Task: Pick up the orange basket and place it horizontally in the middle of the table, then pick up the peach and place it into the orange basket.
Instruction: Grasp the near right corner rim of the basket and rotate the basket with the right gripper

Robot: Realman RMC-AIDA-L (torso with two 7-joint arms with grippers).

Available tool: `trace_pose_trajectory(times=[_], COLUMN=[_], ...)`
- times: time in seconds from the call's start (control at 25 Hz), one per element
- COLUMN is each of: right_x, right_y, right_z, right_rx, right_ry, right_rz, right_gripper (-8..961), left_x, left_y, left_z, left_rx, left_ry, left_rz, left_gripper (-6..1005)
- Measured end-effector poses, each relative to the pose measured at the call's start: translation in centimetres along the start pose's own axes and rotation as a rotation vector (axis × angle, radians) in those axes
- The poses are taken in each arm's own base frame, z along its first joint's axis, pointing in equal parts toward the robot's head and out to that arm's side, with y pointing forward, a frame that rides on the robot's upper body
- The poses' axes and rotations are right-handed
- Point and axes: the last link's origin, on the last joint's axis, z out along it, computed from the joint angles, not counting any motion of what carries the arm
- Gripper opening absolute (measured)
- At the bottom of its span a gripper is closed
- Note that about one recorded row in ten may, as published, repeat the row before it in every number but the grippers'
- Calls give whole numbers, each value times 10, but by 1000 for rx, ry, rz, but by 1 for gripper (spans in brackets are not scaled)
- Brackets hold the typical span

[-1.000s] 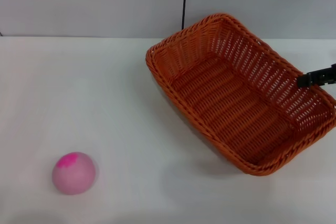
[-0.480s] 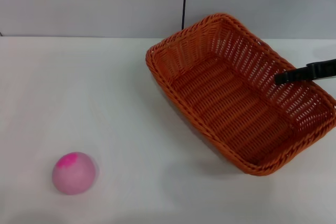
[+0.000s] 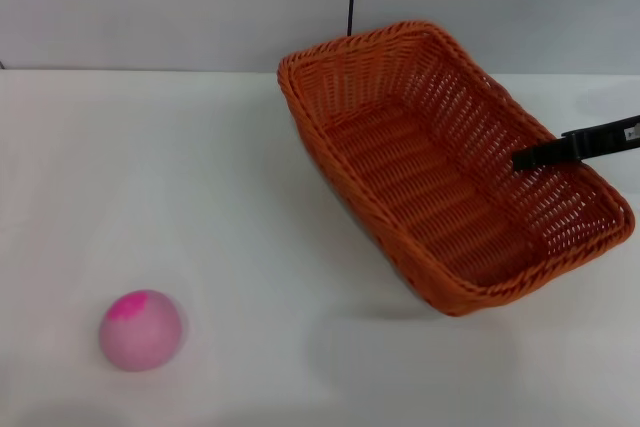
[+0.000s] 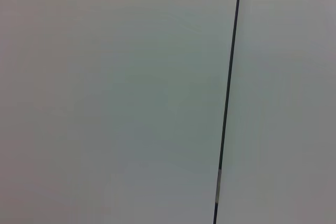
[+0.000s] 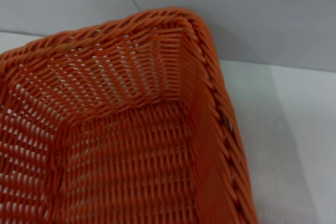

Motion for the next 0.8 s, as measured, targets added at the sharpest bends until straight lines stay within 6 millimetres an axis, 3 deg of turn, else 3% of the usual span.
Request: trace_pose_trajectory(times=[0.28,0.32,0.6,0.8], right_x=[0,-1,-4,-12], right_y=[-1,-1,0,6], right_z=[0,-1,0,-7], right_rx=[5,7,30,35], right_ry=[-11,-16,-48,-61], right_rz=[2,3,-38,-161], right_gripper=[484,274,163,162], left_x=[0,0,0,1], left_y=[0,0,0,0], left_z=[0,0,0,-1], left_rx=[-1,-1,-1,-1], left_ry=[2,2,3,6], left_rz=[0,0,0,0], left_gripper=[804,804,802,800])
